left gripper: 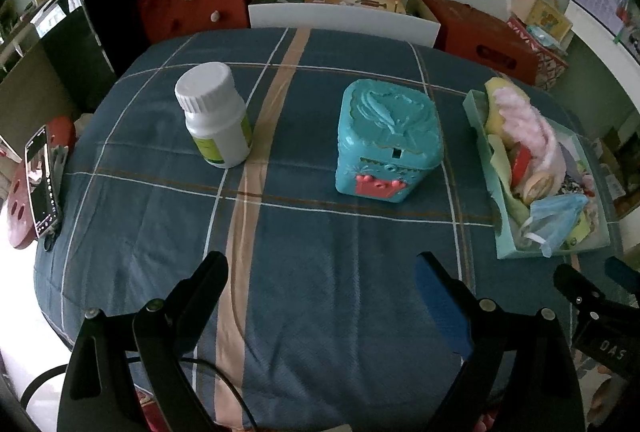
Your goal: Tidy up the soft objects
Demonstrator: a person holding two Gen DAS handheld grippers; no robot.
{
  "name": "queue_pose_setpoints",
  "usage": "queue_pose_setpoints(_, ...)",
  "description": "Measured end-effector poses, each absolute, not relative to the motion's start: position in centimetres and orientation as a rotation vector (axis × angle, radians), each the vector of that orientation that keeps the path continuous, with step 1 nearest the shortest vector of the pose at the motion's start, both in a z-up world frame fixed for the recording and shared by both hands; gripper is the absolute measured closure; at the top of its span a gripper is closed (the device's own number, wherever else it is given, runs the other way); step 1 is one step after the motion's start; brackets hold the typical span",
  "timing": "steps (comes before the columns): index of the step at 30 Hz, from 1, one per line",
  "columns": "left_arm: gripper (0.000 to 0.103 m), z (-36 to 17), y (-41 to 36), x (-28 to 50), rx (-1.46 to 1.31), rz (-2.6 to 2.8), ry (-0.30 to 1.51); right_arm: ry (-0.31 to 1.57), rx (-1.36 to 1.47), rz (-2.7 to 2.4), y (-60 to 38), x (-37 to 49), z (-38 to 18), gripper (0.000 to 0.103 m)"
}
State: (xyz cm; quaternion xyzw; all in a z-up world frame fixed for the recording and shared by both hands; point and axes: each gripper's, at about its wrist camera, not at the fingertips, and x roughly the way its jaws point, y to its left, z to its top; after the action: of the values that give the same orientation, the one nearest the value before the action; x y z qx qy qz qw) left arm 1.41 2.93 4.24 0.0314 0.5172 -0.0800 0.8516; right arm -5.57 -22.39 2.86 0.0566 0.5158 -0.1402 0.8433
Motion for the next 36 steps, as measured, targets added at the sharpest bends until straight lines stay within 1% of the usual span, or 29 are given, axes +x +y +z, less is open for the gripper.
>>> queue_pose_setpoints(19, 0.009, 2.0, 2.5, 1.0, 0.150, -0.050, 1.060, 1.058, 0.141, -0.330, -23.1, -5.5, 0.9, 0.000)
queue_pose_setpoints(36, 0.009, 1.1, 2.9, 1.6, 0.204, 0.027, 1.026, 1.057, 0.158, -0.348, -23.0, -4.9, -1.6, 0.000)
